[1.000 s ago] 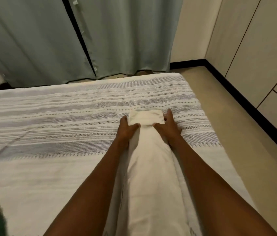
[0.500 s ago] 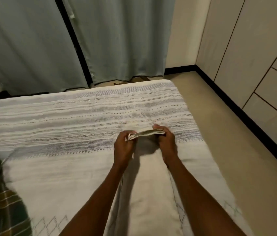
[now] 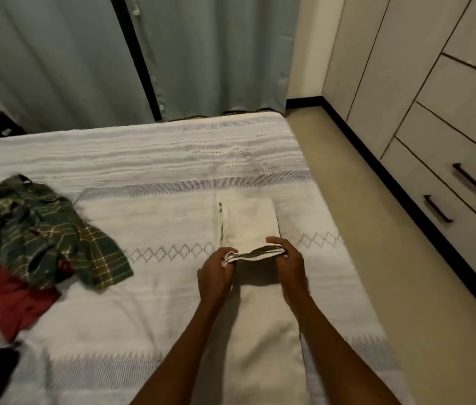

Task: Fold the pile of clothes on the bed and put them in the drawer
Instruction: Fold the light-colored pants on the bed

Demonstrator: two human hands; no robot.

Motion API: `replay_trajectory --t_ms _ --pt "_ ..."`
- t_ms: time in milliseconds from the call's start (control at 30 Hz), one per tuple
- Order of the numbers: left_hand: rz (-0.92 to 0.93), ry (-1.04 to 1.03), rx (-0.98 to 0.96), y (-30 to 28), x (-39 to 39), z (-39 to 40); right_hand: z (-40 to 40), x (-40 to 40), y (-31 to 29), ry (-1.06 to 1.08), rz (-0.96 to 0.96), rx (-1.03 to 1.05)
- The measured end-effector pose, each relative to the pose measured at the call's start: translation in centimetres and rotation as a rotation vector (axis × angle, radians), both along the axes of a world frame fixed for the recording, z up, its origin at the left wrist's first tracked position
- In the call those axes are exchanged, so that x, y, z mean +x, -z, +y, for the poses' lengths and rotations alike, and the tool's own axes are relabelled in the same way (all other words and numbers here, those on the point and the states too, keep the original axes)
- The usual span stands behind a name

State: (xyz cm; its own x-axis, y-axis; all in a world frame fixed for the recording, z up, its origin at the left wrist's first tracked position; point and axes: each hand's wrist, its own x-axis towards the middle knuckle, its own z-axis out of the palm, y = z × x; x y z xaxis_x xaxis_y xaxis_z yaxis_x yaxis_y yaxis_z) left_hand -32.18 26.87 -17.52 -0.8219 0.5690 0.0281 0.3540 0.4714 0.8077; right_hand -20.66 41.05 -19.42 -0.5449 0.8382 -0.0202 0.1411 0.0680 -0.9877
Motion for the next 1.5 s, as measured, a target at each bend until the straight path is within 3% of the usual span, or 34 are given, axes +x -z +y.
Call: replay_trajectory --t_ms 67,100,233,333,700,900,1033,1133,1200,1300,1400,1500 --pt "0.173 0.009 -0.171 -0.1 2.7 -2.4 -3.1 3.5 -0.7 -0.017 -0.004 -0.045" --pt "0.162 0.014 -0.173 -0.1 3.8 -3.3 -4.0 4.9 -0.9 -0.029 -0.008 -0.062" --pt "-0.195 0.004 0.094 -1.5 9.5 -8.8 -8.4 10.6 -2.1 -0.028 0.025 -0.125" --pt "-0.311 -0.043 0.146 -1.8 12.4 -11.7 -11.3 13.5 -2.7 0.037 -0.054 -0.205" --pt "-0.307 0.024 0.071 -0.7 17.7 -18.9 -17.4 19.6 -2.3 -0.14 -0.39 0.079" --pt "-0.094 0.151 -0.223 -0.5 18.9 -20.7 -19.3 21.9 -1.5 -0.156 -0.573 0.278" --pt "0.242 0.119 -0.258 -0.1 18.8 -21.8 -21.1 22.0 -0.8 0.075 -0.581 0.671" --pt "0.497 -0.05 -0.231 0.4 18.7 -23.2 -22.0 22.2 0.9 -0.154 -0.561 0.795" --pt "0.409 -0.21 -0.247 0.7 18.7 -24.4 -22.5 22.6 2.3 -0.342 -0.657 0.793" --pt "0.051 -0.404 -0.342 0.9 18.5 -26.4 -23.0 23.2 2.6 -0.311 -0.577 0.674" --pt "-0.032 -0.287 -0.36 1.8 17.1 -27.6 -23.4 24.9 2.6 -0.199 -0.394 0.49" --pt "-0.113 -0.184 -0.222 1.7 15.5 -27.2 -24.0 27.4 2.7 -0.11 -0.398 0.478"
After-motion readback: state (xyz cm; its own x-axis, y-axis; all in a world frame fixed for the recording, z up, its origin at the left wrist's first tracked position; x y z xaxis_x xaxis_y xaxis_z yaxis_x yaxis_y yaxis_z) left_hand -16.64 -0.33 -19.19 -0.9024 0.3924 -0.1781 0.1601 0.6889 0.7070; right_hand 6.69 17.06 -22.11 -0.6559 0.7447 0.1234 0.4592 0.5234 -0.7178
